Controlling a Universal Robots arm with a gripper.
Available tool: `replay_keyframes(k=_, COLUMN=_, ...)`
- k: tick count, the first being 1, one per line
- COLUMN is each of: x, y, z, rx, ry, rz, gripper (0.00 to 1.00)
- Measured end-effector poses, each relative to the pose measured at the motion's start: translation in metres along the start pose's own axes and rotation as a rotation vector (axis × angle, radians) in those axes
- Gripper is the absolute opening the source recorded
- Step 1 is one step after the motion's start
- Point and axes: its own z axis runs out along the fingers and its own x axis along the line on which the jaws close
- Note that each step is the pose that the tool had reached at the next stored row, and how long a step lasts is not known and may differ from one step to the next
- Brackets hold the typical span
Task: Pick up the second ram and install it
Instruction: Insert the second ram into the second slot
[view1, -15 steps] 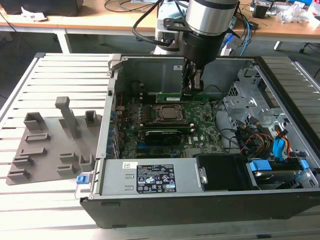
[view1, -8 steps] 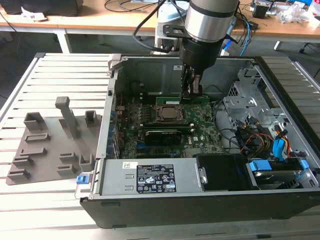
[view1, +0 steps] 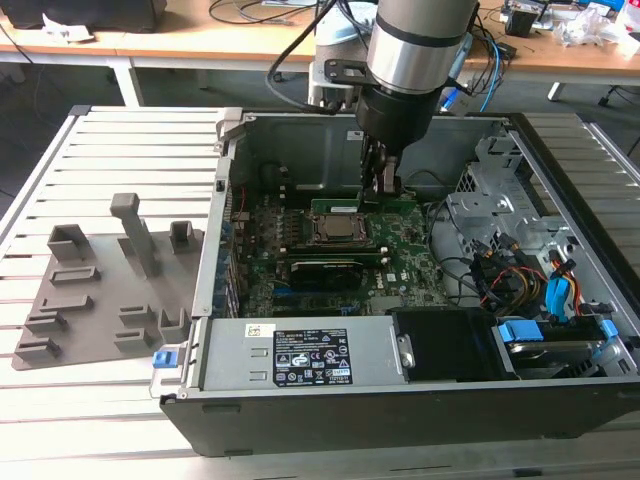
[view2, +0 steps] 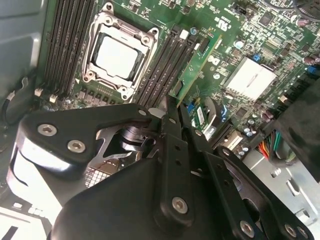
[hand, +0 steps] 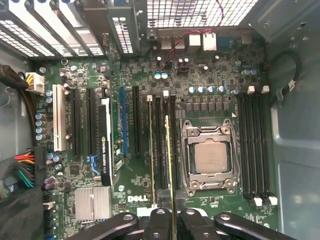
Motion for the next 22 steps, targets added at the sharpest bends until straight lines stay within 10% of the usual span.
replay_keyframes(k=22, x=-0.013, y=0.0044, z=0.0332, rx=0.0, ry=-0.0001, rz=0.0, gripper=0.14)
